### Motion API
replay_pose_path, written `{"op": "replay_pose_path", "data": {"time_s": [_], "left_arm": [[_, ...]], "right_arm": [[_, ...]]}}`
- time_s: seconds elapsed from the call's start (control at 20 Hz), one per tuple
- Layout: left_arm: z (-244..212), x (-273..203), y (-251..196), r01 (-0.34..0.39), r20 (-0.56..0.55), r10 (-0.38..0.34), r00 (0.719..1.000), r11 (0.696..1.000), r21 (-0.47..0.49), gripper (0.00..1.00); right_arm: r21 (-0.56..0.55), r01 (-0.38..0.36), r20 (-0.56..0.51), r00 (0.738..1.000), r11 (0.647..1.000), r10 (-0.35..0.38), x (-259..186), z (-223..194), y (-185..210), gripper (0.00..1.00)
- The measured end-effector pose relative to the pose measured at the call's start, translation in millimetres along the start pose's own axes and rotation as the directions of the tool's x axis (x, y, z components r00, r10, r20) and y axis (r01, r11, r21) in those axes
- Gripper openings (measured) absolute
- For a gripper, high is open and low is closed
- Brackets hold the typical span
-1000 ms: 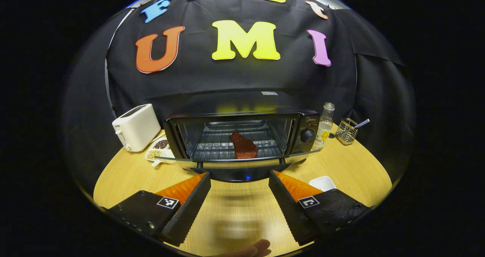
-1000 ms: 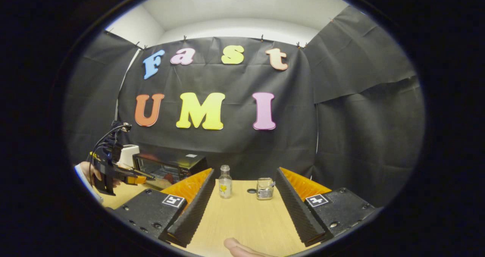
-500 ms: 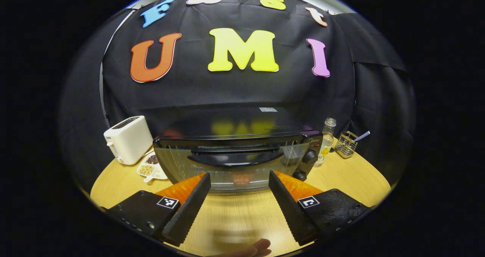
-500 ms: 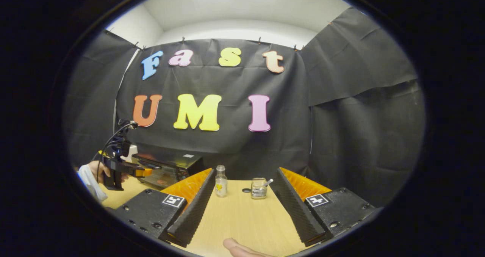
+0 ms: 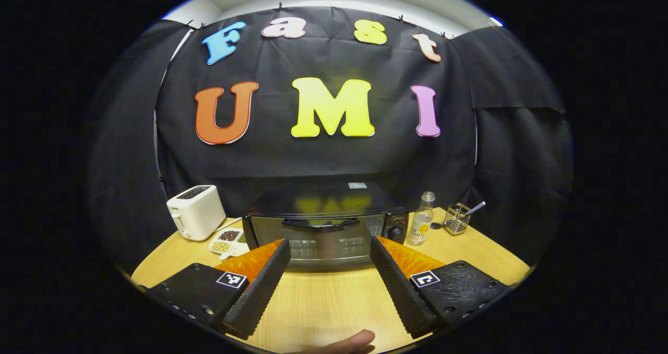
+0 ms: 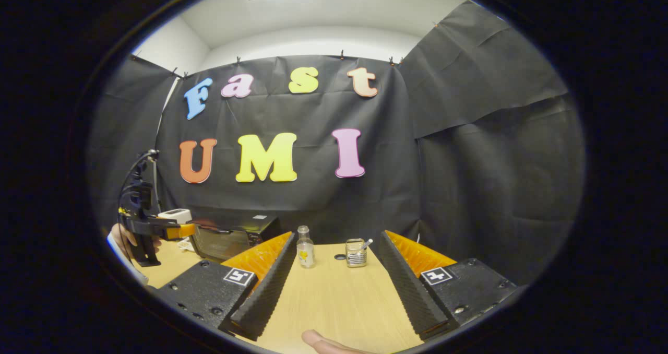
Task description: Open the electric oven with the left hand, put the food in, and close the electric oven.
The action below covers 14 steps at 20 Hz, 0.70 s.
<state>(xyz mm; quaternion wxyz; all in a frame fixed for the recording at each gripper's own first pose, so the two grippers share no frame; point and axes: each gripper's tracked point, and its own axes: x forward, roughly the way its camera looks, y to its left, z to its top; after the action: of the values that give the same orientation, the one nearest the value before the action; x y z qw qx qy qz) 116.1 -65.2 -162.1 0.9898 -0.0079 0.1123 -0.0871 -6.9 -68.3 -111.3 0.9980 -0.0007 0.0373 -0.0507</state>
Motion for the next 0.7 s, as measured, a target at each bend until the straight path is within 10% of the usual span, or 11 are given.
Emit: {"op": "replay_pose_path", "data": {"time_s": [0.55, 0.6, 0.7], "left_arm": [[68, -173, -1, -0.060, 0.169, 0.072, 0.983, 0.996, -0.073, 0.94], [77, -181, 3, -0.070, 0.200, 0.081, 0.976, 0.996, -0.061, 0.83], [86, -195, 6, -0.091, 0.237, 0.099, 0.967, 0.995, -0.044, 0.94]], "right_arm": [[0.010, -0.033, 0.117, 0.993, 0.999, 0.032, -45, 65, 22, 0.96], [-0.002, -0.031, 0.116, 0.993, 1.000, 0.031, -46, 66, 24, 0.96], [-0.016, -0.021, 0.126, 0.992, 1.000, 0.023, -45, 69, 24, 0.96]]}}
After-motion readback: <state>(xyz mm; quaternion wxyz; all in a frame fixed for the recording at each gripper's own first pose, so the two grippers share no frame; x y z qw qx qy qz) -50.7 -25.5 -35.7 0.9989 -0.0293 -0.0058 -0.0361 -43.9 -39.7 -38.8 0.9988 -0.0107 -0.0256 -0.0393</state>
